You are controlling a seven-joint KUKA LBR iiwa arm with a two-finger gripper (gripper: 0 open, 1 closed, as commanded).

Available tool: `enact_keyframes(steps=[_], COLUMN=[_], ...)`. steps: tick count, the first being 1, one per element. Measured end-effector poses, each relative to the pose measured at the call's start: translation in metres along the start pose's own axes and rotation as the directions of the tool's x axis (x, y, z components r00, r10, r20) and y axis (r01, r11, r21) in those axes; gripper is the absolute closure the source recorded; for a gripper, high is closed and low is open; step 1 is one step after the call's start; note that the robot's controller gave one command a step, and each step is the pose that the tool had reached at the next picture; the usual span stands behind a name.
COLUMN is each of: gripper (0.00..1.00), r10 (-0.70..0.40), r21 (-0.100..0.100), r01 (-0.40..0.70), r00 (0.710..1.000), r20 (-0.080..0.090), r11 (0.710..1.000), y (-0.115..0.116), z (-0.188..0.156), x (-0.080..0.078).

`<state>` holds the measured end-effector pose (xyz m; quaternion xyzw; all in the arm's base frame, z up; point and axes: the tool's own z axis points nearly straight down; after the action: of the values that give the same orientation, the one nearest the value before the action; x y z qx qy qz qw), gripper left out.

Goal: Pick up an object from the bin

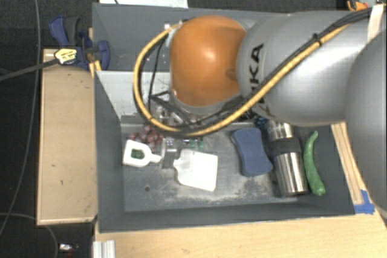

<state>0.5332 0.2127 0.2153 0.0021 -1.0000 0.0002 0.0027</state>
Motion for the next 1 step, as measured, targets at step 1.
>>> enact_keyframes(steps=[1], gripper=[0.00], r10=[0.006], r21=[-0.002], r01=[-0.006], r00=[1.000], r20=[0.007], r11=[1.000], y=[-0.0019], z=[-0.0047], x=[-0.0016])
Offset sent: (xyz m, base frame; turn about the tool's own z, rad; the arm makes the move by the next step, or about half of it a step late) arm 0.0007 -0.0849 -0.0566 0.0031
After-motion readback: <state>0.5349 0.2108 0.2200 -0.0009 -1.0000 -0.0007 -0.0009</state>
